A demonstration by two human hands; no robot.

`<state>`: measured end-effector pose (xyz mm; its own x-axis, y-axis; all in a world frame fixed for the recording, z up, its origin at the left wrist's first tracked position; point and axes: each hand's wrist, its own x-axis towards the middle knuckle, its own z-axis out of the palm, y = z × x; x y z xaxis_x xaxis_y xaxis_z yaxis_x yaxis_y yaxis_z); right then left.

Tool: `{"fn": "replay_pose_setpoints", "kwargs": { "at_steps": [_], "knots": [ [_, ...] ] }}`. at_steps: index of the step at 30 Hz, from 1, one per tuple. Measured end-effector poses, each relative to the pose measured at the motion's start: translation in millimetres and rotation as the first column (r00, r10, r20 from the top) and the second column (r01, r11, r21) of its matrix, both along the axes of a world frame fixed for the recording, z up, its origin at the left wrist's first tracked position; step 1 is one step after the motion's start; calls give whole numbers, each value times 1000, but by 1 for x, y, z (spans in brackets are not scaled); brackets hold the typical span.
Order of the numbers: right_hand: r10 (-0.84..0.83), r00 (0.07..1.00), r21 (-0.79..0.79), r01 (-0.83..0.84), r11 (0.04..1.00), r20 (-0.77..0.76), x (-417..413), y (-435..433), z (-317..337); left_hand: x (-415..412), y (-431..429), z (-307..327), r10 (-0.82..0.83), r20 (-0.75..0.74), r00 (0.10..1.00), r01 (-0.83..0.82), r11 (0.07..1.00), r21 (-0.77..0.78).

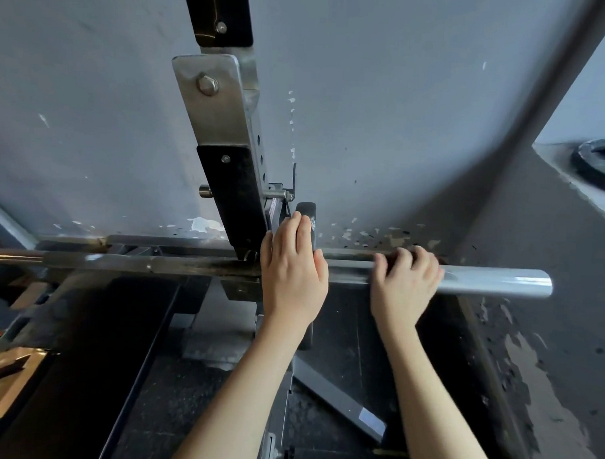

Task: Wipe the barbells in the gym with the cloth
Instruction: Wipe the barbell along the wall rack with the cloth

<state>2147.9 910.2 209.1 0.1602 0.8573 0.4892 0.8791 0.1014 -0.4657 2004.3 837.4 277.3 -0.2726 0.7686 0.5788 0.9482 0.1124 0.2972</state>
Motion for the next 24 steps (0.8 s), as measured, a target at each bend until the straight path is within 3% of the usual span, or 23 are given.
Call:
{"fn": "replay_pose_setpoints", "kwargs": {
  "at_steps": [3, 5, 9, 10, 11, 13, 17, 21, 24],
  "knots": [
    [299, 937, -12, -302, 953, 182, -16, -2, 1, 0, -1, -1, 8, -17, 1000, -8, 1000, 3],
    [374, 890, -43, -376, 926, 261, -1, 12, 10, 0, -1, -2, 20, -18, 1000, -20, 1000, 7],
    [169, 983, -362, -132, 923, 71, 20, 59, 42, 2, -1, -1, 36, -26, 999, -36, 999, 7],
    [146, 988, -381, -117, 917, 46, 19, 65, 44, 2, -1, 0, 38, -28, 999, -38, 999, 6],
    [153, 987, -374, -127, 919, 40, 16, 60, 47, 2, -1, 0, 40, -28, 999, -40, 999, 5],
    [289, 950, -196, -263, 945, 118, 12, 36, 35, 2, -2, -1, 42, -26, 999, -42, 999, 4],
    [477, 846, -81, -472, 878, 239, 18, 2, 8, 2, -1, -2, 51, -31, 998, -50, 999, 18],
    [346, 926, -167, -321, 932, 154, 20, 54, 43, 2, -1, -1, 50, -33, 998, -49, 999, 4],
    [281, 960, 23, -281, 959, -6, 26, 67, 76, 2, -2, -3, 46, -22, 999, -46, 999, 8]
  ]
}}
